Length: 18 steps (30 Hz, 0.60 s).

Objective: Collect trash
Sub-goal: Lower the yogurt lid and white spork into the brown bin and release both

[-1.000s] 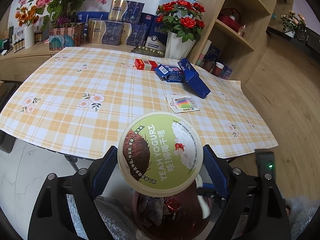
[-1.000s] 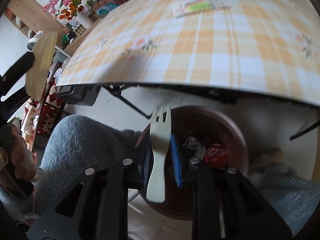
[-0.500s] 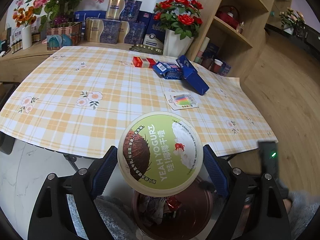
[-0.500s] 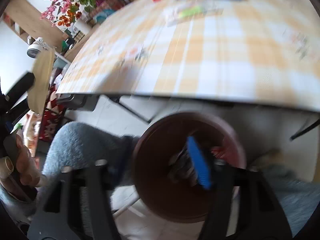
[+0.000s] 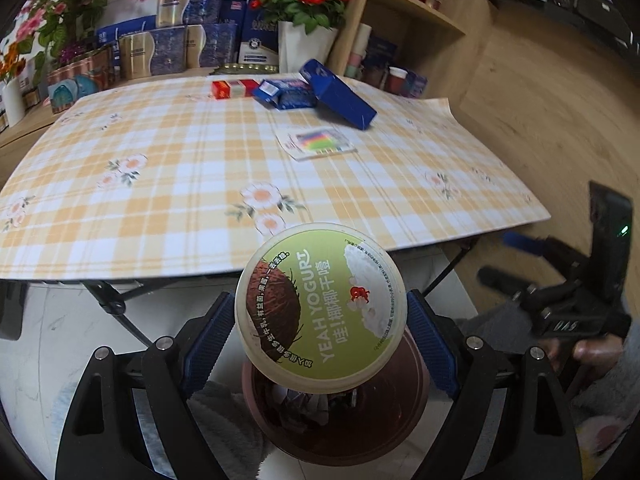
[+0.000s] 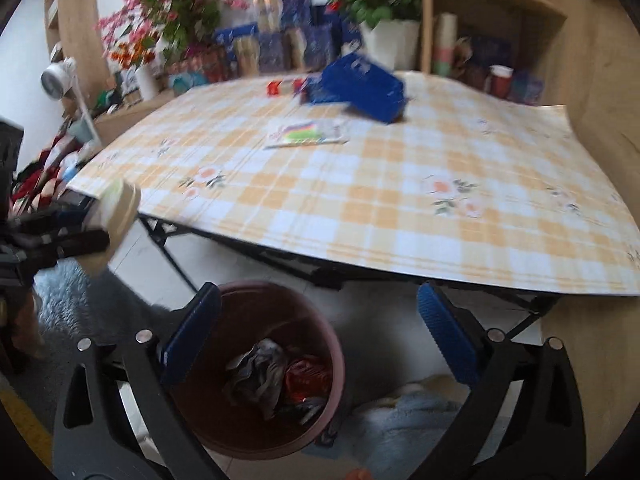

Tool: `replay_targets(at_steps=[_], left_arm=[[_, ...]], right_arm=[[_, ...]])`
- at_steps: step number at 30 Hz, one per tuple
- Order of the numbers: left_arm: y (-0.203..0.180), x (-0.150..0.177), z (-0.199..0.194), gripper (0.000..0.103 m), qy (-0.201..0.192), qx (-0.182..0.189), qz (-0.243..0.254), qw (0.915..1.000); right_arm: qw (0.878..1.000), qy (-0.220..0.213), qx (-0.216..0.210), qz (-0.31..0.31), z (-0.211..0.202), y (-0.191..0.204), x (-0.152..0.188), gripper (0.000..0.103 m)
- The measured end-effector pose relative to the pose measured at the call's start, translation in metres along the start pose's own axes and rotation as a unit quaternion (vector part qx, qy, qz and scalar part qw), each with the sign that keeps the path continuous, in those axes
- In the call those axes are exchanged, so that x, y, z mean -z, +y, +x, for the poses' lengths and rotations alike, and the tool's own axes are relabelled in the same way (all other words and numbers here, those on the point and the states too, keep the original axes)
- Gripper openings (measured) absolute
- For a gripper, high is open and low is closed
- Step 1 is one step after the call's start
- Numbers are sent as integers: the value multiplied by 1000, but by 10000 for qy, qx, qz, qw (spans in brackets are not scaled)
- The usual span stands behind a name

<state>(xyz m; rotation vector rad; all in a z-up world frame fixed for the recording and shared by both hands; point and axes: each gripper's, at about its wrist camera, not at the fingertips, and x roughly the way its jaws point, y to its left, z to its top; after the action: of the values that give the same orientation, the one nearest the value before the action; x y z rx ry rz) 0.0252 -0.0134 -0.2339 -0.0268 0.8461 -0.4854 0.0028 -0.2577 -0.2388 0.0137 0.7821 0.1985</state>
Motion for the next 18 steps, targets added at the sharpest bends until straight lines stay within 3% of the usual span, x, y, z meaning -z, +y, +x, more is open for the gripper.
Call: replay_targets(at_steps=[6,18], left_arm=[[-14,16,23,84,323,-18,318,9990],[-12,19,29,84,472,83,252,9985]], right_arm=[[9983,0,425,393,10,-14,12,97],[9972,59,451,601,13,-20,13,97]])
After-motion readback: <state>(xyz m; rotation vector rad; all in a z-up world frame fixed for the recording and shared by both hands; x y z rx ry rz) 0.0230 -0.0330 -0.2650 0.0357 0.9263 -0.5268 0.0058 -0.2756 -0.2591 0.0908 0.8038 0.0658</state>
